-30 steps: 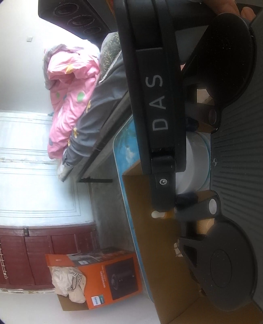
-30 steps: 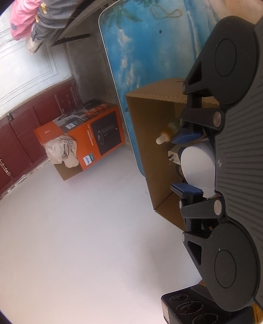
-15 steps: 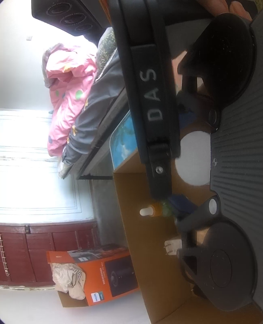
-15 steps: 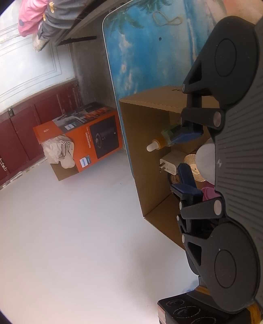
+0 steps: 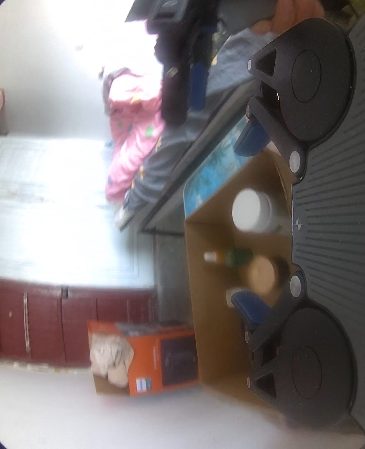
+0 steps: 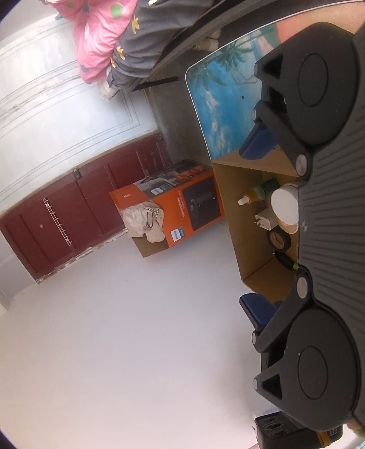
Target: Organize rigid objects
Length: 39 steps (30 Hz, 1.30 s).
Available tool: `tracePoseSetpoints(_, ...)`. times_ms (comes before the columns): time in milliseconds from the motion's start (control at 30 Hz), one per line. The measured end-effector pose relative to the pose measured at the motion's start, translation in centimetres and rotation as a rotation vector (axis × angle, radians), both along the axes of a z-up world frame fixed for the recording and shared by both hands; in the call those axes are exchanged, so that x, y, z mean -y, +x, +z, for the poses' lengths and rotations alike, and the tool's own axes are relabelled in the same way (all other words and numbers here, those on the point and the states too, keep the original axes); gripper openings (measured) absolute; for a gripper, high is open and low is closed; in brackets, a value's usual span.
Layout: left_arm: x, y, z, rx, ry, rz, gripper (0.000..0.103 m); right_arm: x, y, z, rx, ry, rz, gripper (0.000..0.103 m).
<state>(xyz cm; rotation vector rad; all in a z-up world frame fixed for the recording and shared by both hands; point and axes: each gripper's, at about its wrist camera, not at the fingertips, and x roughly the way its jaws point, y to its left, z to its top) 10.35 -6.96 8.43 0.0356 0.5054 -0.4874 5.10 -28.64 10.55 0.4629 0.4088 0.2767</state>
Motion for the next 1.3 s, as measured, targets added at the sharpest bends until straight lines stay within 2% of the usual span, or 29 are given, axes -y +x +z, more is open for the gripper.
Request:
tracePoseSetpoints(133,-2.0,-0.8,0.0,-0.011,0.028,0.158,0.103,-2.2,-1.4,-1.3,-0.051,-0.048,-0.032,0.103)
tracePoseSetpoints(267,-2.8,-0.7,-0.8,-0.002,0.111,0.282,0.103,-4.2,-1.7,-2.3,-0.095,-0.122,-0.093,0.103)
tracePoseSetpoints(400,-3.0,-0.4,-1.5,-0.019,0.138,0.242,0.103,-6.1,-1.5,-2.7,-0.121,-0.233,-0.151,0.103)
tracePoseSetpoints(467,-3.1,-0.5,-1.8,-0.031,0.149,0.221,0.103,-6.5,-1.2,-3.0,-0.141,-0.254,-0.150,0.103)
tracePoseSetpoints(633,-3.0,-0.7,-2.7,-0.068,0.208,0.285,0.103,-7.8,-0.6,-3.7,-0.204,-0.296,-0.173,0.103)
tracePoseSetpoints(800,-3.3,-0.4,-2.8,-0.128,0.174,0.274,0.103,-8.8,-0.5,-3.9,-0.215,-0.329,-0.173,0.103)
tracePoseSetpoints(1033,-3.4,-0.5,-2.4,-0.120,0.180,0.302,0.103,-9.2,0.2,-4.2,-0.239,-0.372,-0.188,0.103)
tracePoseSetpoints(1300,-3.7,-0.3,-2.3,-0.120,0.187,0.317,0.103,-9.2,0.8,-4.6,-0.257,-0.370,-0.197,0.103)
